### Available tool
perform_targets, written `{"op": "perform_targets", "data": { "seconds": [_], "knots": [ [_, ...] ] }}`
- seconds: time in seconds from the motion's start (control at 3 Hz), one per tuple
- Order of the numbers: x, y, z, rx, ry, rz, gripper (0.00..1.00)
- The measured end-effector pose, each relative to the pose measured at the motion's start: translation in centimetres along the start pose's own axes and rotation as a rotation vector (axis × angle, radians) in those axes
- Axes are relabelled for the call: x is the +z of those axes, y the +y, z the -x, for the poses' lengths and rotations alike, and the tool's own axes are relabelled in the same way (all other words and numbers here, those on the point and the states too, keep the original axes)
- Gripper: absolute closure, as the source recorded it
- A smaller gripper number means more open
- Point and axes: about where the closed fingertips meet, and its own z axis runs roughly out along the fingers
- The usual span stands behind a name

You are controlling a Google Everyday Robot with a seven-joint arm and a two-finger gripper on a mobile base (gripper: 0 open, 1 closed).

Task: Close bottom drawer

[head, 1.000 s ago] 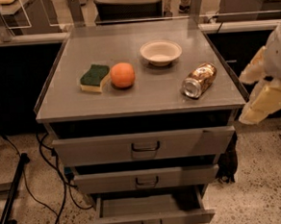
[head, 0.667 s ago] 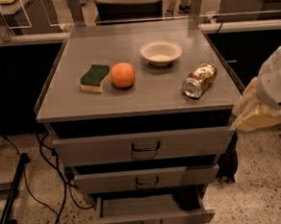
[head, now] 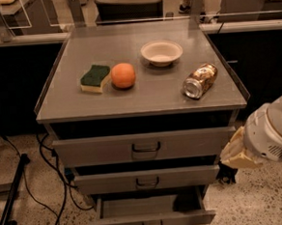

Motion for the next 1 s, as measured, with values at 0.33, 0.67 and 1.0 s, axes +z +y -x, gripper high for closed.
{"op": "perform_targets", "data": {
  "seconds": [0.33,0.67,1.0],
  "knots": [
    [3.7,2.3,-1.3,0.019,-0.033,0.039,1.0],
    [10.1,6.9,-3.6,0.047,-0.036,0.119,1.0],
    [10.1,6.9,-3.6,0.047,-0.036,0.118,1.0]
  ]
}}
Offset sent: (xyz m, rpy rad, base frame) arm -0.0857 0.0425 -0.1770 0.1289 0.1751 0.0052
